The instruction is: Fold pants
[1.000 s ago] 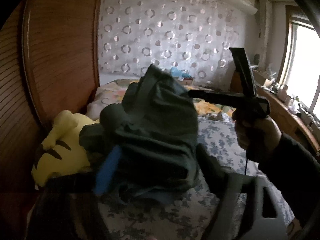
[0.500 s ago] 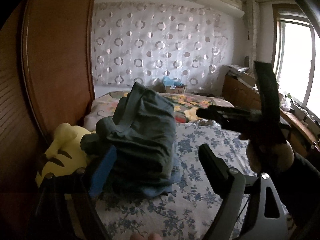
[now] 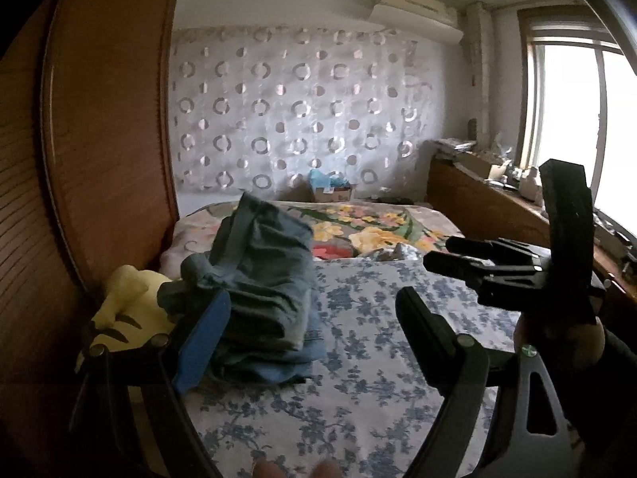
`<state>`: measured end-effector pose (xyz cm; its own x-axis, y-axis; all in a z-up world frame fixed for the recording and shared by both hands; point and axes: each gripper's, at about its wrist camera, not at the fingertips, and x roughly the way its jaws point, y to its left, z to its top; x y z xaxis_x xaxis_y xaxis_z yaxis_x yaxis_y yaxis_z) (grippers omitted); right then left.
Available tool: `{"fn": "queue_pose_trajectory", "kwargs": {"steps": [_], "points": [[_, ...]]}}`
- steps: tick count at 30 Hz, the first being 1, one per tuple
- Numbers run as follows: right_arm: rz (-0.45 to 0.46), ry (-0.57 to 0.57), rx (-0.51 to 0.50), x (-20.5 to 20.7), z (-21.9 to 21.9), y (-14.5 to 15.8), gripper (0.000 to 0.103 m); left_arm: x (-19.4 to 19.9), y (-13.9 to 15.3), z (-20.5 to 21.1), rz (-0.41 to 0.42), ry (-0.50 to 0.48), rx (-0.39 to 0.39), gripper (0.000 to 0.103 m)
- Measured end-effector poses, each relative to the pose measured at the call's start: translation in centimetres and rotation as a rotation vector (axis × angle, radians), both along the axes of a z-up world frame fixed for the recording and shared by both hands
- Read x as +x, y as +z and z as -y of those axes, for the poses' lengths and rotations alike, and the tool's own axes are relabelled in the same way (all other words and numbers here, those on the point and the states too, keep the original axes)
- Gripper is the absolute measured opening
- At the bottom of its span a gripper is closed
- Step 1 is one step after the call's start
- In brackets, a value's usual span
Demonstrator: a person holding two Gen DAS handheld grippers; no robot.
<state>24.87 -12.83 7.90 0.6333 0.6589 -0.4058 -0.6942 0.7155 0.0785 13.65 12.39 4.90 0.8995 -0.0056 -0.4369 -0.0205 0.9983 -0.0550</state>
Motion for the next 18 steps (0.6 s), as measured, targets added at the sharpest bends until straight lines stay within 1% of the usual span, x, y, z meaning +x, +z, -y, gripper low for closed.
{"fn": "queue_pose_trajectory", "kwargs": {"steps": [3,6,10,12,15,18], "points": [[0.008,-0.028,0.006,-2.0,0.8,0.4,0.066,-0.8,0.4,0.7,0.012,0.001,0.007,0.085],[0.006,-0.057,0.016,-3.9,1.9,0.4,0.067,-1.4,0.7,1.3,0.016,-0.019,-0.009,0.085],[0.017,-0.091,0.020,-5.5,2.9,0.6,0.067,-2.1,0.7,2.5,0.025,0.027,0.031,0.085],[0.019,-0.109,0.025,-6.4,3.5,0.6,0.067,-2.3,0.6,2.8,0.032,0.033,0.028,0.085],[0.025,-0.140,0.031,-7.6,4.2,0.5,0.068,-2.6,0.3,3.5,0.025,0.000,0.006,0.085],[0.022,-0.173,0.028,-8.4,4.8,0.4,0.068,-2.9,-0.2,4.5,0.021,-0.020,0.010,0.085]]}}
